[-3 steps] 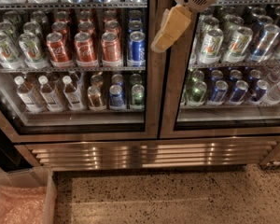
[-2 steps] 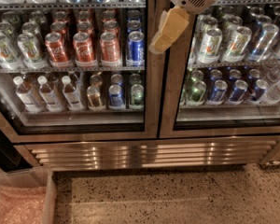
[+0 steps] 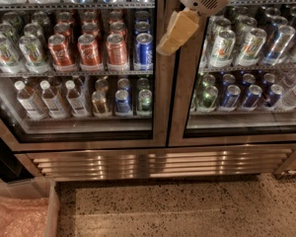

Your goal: Open left fridge door

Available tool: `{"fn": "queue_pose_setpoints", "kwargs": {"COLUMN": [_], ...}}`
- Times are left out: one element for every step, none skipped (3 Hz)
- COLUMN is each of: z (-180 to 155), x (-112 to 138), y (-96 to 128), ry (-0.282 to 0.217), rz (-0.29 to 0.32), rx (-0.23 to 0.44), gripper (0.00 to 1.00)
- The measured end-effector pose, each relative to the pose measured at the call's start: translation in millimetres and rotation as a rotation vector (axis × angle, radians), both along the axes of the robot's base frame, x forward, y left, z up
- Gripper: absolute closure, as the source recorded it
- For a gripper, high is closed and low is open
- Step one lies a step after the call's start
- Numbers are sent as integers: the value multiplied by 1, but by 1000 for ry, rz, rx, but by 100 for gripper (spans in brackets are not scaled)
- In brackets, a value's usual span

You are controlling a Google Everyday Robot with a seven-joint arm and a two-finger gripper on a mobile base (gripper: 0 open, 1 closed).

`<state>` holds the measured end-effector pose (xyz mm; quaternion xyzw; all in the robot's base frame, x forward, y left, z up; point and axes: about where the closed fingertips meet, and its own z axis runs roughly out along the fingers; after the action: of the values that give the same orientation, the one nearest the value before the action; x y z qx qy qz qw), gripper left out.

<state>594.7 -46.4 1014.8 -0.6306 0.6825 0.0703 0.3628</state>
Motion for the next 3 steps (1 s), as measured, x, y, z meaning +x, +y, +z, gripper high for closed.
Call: {"fn": "queue_pose_setpoints", "kwargs": {"z": [0, 0, 0], "x": [0, 0, 0], "y": [0, 0, 0], "ry": [0, 0, 0], "rz": [0, 0, 0], "rx": [0, 0, 0], "gripper": [41, 64, 88]}}
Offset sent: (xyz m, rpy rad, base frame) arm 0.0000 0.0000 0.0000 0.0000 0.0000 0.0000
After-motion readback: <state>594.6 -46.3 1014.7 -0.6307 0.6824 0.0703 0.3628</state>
